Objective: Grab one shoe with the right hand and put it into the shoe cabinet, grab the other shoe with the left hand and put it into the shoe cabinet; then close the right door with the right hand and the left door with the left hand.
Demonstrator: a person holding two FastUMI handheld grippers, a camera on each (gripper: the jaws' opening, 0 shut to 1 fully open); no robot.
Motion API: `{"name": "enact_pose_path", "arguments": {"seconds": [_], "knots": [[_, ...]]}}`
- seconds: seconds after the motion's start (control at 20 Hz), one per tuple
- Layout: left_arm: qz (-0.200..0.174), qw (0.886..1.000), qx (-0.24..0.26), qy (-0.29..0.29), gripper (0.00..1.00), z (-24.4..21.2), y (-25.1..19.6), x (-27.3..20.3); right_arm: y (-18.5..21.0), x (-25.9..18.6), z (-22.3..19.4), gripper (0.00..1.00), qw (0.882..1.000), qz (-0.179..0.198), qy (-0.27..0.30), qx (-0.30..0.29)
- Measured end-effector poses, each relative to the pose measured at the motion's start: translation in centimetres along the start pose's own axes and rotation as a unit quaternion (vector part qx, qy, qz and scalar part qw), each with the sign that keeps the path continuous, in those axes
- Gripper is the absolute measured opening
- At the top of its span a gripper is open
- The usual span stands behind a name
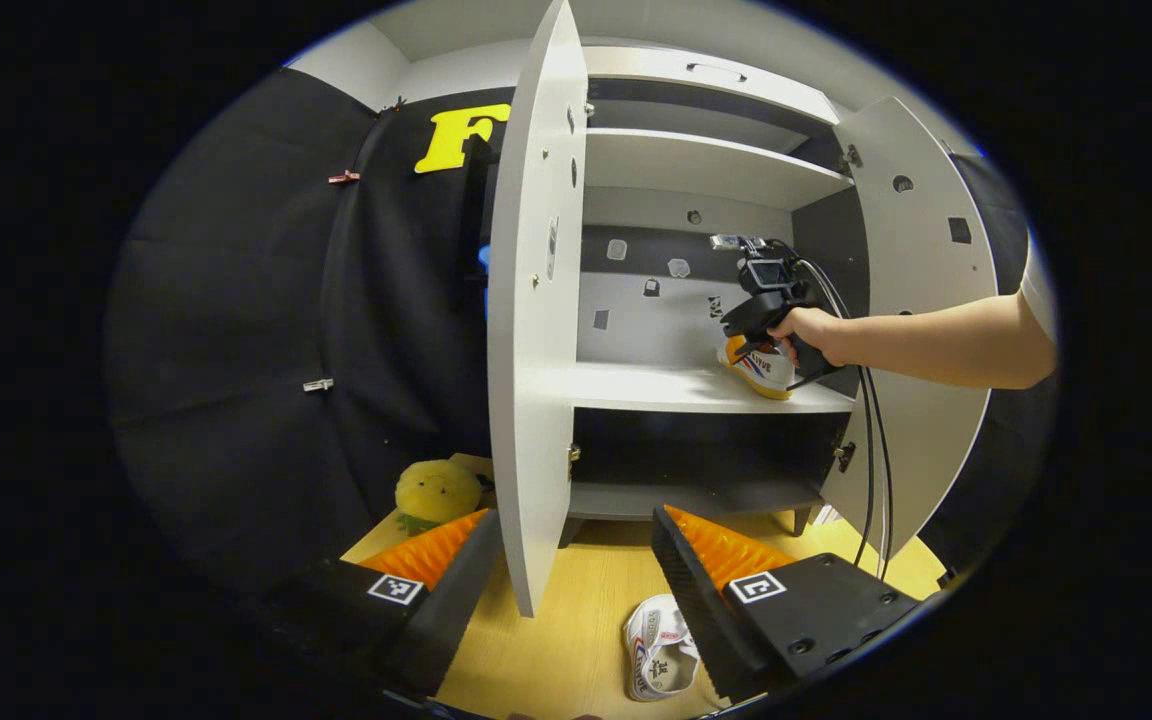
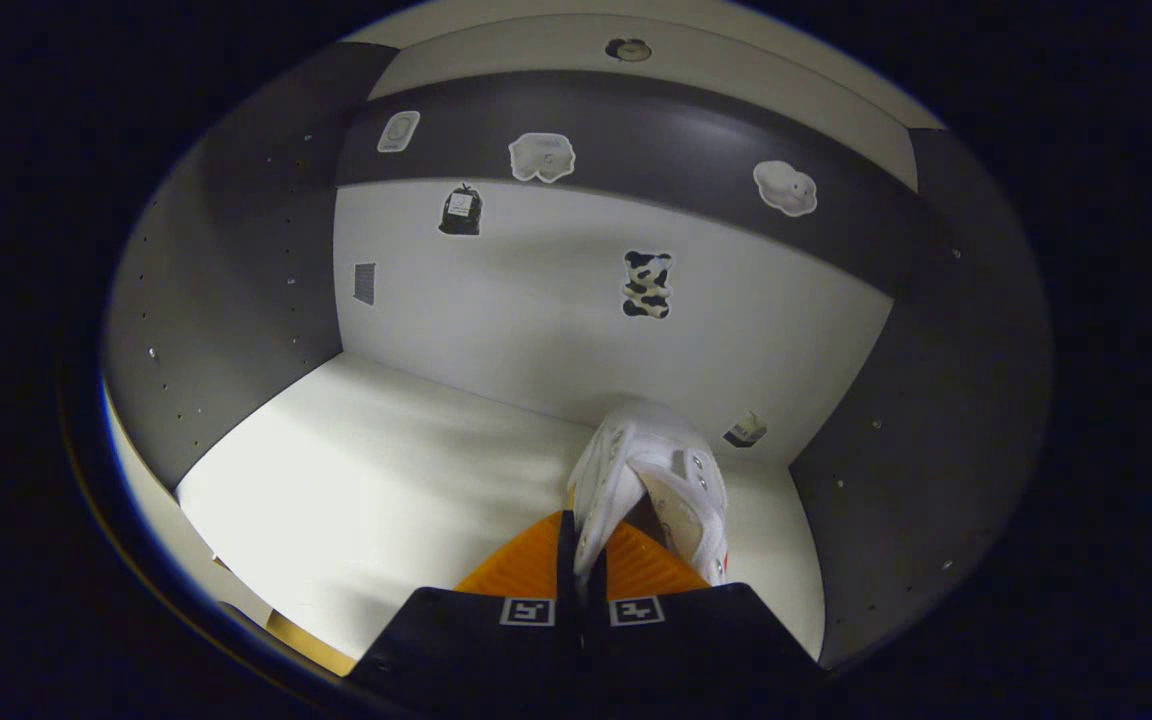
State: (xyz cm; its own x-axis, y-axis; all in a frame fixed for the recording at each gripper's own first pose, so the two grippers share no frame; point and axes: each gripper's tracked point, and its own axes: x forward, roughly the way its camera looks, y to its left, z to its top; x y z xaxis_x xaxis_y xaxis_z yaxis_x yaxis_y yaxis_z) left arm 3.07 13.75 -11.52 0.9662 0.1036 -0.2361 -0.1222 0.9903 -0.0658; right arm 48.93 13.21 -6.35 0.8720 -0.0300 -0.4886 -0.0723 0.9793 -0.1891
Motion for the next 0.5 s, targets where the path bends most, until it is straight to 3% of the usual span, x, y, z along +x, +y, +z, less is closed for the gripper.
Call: {"name": "enact_pose_path", "arguments": {"seconds": [0.1,0.3,0.4,0.45,0.5], "knots": [[0.007,1.000,0.002,-0.001,0.95,0.1,0.1,-0.3,0.5,0.2,-0.7,0.07,1.000,0.002,0.017,0.010],[0.007,1.000,-0.007,0.000,0.95,-0.1,-0.2,-1.0,0.7,-1.6,-0.5,0.25,1.000,-0.004,0.009,0.024],[-0.003,1.000,-0.015,0.005,0.95,-0.6,-0.8,-1.1,1.6,-3.4,-0.4,0.40,0.998,0.017,0.002,0.056],[-0.009,1.000,-0.015,0.007,0.95,-0.9,-1.0,-1.1,2.1,-4.6,-0.1,0.61,0.997,0.027,-0.008,0.068],[-0.013,1.000,-0.011,0.006,0.95,-1.0,-1.2,-1.2,2.5,-5.8,-0.1,0.71,0.996,0.034,-0.021,0.073]]}}
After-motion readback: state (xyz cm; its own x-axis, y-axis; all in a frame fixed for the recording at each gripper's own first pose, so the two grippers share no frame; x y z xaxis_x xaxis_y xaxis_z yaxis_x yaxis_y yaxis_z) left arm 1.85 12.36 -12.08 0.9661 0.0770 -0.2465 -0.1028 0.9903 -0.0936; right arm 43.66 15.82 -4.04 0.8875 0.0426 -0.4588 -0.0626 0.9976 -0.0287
